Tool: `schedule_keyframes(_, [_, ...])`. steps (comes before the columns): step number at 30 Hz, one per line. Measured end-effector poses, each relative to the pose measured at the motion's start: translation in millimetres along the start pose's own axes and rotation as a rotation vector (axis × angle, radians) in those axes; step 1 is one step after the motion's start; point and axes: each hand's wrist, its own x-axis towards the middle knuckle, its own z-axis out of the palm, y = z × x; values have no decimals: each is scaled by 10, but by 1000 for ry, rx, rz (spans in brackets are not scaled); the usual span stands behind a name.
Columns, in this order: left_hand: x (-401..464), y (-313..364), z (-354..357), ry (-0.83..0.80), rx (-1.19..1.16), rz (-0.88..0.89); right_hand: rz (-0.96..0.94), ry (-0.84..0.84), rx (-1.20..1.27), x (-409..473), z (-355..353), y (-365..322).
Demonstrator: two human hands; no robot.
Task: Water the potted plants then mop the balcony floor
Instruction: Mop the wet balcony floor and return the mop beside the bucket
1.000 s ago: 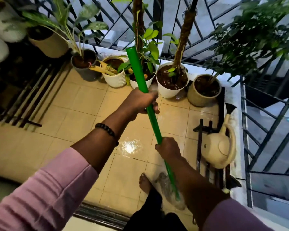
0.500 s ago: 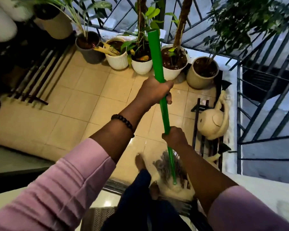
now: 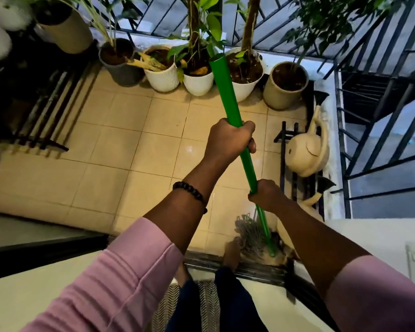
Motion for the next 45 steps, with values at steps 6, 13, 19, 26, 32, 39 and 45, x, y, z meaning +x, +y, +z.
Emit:
schedule_keyframes(6, [-226, -106, -279, -50, -23, -23, 17, 172, 61, -312, 371, -176])
schedule_keyframes(13, [-503, 55, -706, -30, 111, 47, -60, 188, 159, -569, 546, -691])
schedule_keyframes(19, [-602, 377, -1015, 98, 206, 135, -135, 44, 275, -504, 549, -1299])
schedule_keyframes(26, [-676, 414, -1136, 115, 344, 137, -198, -18, 397, -537, 707, -1487])
schedule_keyframes(32, [-795, 282, -1643, 96, 194, 99, -352, -106, 94, -566, 653, -1666])
schedule_keyframes(39, [-901, -160, -1531, 128, -62, 0, -337, -128, -215, -481, 482, -1229])
schedule_keyframes(45, [-914, -306, -1232, 153, -129, 22, -342, 23, -196, -301, 408, -989])
